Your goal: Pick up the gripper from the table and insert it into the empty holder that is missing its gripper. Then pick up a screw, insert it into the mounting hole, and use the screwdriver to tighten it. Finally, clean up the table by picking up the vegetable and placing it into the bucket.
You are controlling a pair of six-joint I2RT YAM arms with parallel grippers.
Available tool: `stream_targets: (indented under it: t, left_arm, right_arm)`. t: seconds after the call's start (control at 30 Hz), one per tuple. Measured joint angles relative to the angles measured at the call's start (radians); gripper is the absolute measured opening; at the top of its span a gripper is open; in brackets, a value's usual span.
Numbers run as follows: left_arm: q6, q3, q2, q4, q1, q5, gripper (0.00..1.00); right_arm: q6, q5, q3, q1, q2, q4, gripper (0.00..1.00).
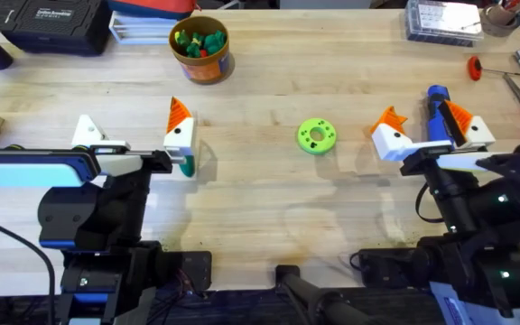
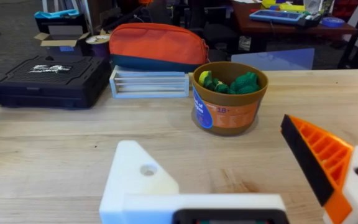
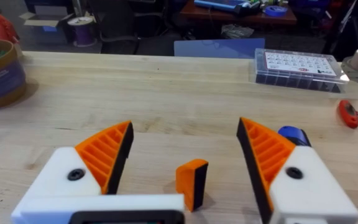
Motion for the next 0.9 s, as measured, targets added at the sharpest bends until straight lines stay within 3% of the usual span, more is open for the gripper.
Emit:
stream_targets:
  t: [0.4,0.53,0.63,0.8,0.9]
  left_arm:
    - [-0.001,0.003,0.000,0.000,0.000,0.000,0.987]
    - [-0.007,0.080,0.013,-0.090,0.000,0.000,0.987]
    - [-0.008,0.229,0.080,-0.212,0.000,0.000,0.985]
    - [-0.008,0.558,0.308,-0.544,0.000,0.000,0.986]
    - [-0.008,0.689,0.460,-0.725,0.000,0.001,0.986]
  right_arm:
    - [0.016,0.001,0.000,0.000,0.001,0.031,0.994]
    - [0.063,0.002,0.053,0.000,0.002,-0.019,0.994]
    - [0.084,0.002,0.190,0.000,0.024,-0.223,0.994]
    - [0.098,0.002,0.557,0.000,0.145,-0.604,0.994]
    - [0.100,0.007,0.738,0.000,0.234,-0.775,0.994]
